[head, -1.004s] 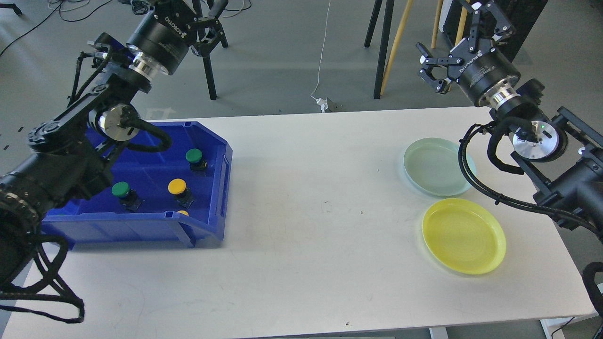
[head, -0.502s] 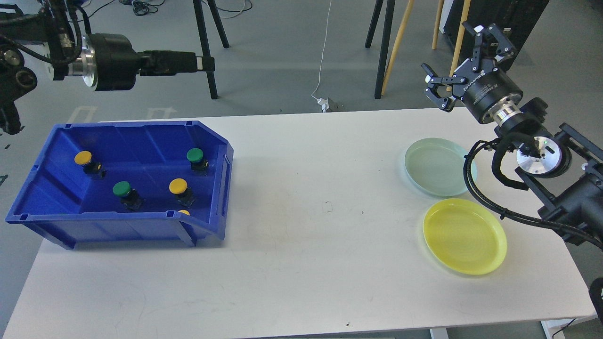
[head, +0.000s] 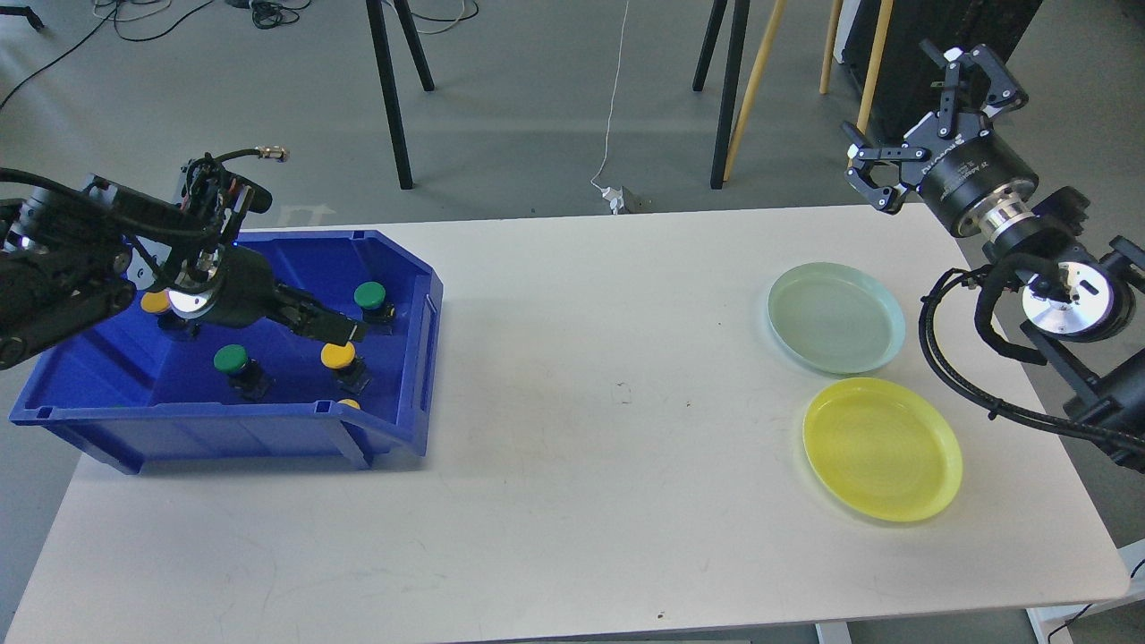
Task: Pass button and place on color plate
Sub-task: 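Lower the left gripper into the bin and grasp the yellow button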
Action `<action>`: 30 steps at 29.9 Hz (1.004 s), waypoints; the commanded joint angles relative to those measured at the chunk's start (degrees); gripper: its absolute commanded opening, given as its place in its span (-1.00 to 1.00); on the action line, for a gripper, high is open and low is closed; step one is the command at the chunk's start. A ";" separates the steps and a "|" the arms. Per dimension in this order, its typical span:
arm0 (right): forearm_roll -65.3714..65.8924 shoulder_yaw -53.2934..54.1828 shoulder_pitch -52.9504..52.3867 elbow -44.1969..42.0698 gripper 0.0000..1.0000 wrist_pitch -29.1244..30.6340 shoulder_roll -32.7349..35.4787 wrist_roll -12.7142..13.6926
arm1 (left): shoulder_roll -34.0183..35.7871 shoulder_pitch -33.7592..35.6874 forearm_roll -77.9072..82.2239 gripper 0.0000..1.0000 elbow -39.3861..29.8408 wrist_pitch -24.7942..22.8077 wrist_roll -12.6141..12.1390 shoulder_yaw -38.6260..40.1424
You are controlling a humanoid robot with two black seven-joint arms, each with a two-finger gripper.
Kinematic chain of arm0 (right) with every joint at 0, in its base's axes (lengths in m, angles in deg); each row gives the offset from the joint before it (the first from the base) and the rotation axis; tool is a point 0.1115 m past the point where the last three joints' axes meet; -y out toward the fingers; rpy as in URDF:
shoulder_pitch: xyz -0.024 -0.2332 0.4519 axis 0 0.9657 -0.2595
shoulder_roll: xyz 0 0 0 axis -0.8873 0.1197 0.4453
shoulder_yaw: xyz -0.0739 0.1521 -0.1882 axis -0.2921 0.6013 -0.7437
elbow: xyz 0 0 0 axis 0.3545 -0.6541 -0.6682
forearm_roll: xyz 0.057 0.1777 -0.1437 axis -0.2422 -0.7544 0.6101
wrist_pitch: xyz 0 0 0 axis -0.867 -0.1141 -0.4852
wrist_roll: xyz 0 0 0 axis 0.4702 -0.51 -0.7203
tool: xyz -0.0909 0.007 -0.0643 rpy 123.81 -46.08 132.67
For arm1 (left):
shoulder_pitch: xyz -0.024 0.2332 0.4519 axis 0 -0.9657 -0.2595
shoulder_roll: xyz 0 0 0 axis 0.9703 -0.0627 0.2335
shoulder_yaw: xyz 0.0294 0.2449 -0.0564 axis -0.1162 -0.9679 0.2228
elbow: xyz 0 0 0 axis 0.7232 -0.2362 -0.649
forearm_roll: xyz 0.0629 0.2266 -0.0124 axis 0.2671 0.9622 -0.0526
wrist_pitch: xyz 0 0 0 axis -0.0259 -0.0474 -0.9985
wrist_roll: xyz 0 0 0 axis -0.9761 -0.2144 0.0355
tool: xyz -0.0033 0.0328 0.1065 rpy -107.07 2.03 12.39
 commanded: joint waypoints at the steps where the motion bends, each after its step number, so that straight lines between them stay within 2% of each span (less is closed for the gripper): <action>1: 0.01 0.01 0.37 -0.02 1.00 -0.11 0.00 -0.08 | -1.04 -0.40 -0.15 0.96 0.09 -0.01 0.00 0.41; 13: 0.01 0.80 1.68 0.07 1.00 -0.02 0.00 -0.08 | -5.35 -3.73 -0.07 0.96 5.71 -0.01 0.00 0.06; 20: -0.08 0.89 2.12 0.16 1.00 0.07 0.00 -0.26 | -8.60 -7.08 -0.15 0.96 12.38 -0.01 0.00 -0.03; 30: -0.08 0.89 3.09 1.04 1.00 0.15 0.00 -0.35 | -9.48 -7.69 -0.50 0.91 13.27 -0.01 0.00 0.58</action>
